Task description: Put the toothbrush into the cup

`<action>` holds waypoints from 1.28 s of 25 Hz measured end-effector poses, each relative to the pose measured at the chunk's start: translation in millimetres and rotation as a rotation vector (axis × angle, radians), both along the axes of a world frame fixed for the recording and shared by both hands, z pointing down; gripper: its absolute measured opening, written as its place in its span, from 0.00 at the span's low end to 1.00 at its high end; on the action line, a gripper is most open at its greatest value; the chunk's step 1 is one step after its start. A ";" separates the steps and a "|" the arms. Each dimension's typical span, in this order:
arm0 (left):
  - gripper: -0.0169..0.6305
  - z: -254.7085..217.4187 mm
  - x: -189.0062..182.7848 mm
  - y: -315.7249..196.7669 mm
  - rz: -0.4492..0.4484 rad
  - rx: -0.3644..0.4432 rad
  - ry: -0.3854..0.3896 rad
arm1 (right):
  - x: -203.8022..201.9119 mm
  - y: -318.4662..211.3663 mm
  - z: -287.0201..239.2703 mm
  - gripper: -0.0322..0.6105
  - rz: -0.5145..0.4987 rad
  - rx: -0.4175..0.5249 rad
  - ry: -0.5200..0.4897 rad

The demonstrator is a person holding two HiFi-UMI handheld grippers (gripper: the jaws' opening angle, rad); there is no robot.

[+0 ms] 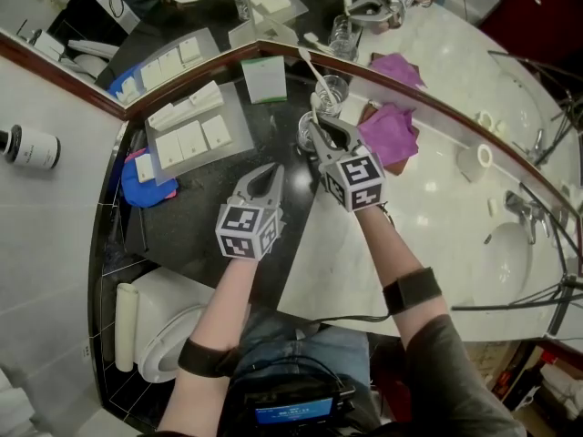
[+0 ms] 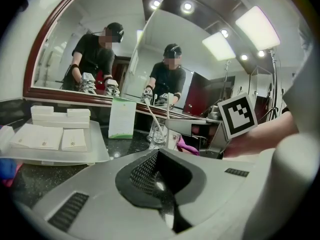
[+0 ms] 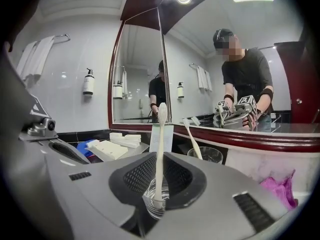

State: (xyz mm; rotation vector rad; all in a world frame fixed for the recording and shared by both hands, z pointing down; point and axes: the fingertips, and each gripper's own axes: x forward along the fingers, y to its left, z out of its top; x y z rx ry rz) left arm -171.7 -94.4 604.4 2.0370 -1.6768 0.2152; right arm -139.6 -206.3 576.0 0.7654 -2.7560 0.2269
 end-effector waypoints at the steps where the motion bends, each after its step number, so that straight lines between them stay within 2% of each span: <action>1: 0.03 0.3 -0.7 1.5 -0.002 -0.001 0.002 | 0.2 0.0 3.2 0.15 0.002 -0.004 0.013; 5: 0.03 1.3 -3.7 7.2 -0.010 -0.007 0.016 | 0.0 -0.1 9.6 0.16 0.001 -0.011 0.079; 9: 0.03 -1.0 -6.9 14.9 -0.026 -0.011 0.031 | -2.7 4.6 10.5 0.23 -0.025 -0.014 0.132; 17: 0.03 -24.4 -8.7 25.3 -0.042 -0.003 0.034 | 10.7 12.2 -5.6 0.23 -0.010 -0.015 0.156; 21: 0.03 -51.8 -5.8 29.1 -0.021 0.012 0.010 | 38.7 17.4 -30.4 0.23 0.041 -0.013 0.143; 28: 0.03 -93.1 -0.4 57.4 0.023 0.018 -0.034 | 116.0 53.2 -68.2 0.23 0.167 -0.089 0.104; 32: 0.03 -101.9 5.2 73.6 0.038 0.009 -0.042 | 157.7 76.8 -84.8 0.17 0.208 -0.099 0.089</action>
